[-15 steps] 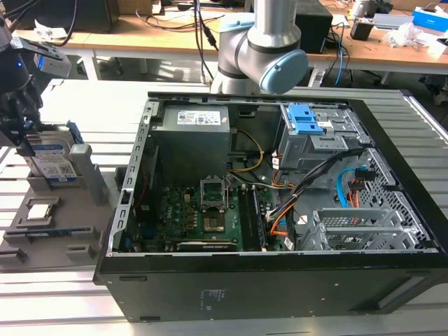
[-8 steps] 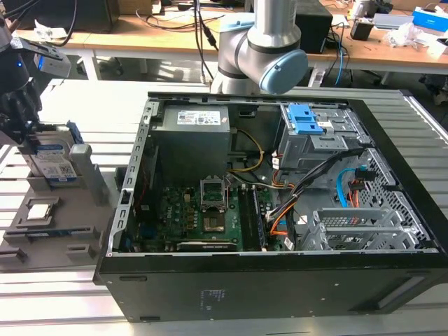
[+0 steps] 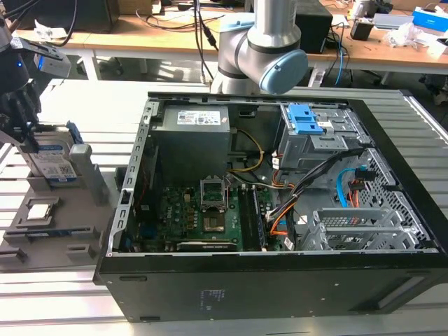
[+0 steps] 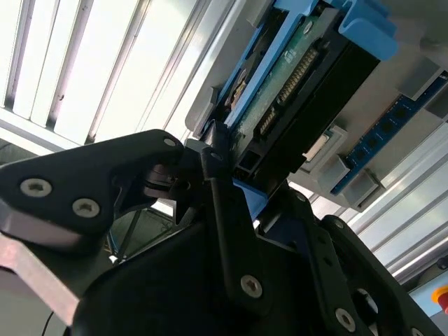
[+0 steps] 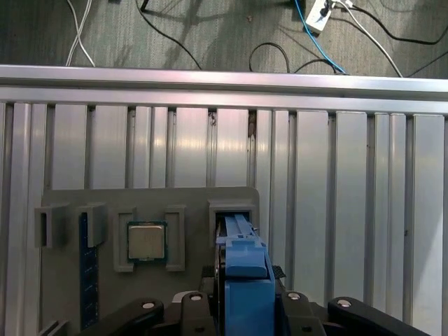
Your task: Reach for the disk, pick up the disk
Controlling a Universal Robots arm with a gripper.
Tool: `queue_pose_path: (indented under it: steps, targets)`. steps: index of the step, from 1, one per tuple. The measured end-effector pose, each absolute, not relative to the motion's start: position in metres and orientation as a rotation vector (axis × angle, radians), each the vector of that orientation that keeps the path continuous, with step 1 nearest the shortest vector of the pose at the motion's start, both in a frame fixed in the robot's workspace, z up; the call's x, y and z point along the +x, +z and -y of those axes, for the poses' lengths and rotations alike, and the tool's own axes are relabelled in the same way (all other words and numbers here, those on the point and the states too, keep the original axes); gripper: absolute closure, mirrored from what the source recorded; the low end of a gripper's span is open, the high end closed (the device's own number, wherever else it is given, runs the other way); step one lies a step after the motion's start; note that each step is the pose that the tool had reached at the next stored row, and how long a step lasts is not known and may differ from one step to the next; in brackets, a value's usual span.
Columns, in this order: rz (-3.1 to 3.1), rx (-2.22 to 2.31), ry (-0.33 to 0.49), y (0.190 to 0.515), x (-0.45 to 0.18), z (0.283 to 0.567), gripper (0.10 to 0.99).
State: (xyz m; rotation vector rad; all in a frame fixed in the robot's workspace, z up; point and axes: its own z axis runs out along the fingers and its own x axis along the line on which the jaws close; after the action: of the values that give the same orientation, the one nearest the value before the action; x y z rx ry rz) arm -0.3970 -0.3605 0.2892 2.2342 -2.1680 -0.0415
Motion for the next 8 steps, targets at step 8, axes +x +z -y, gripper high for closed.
queue_pose_path:
  steps: [8]
  targets:
    - [2.168,2.234,-0.041,0.2891,-0.3970,0.3605,0.722]
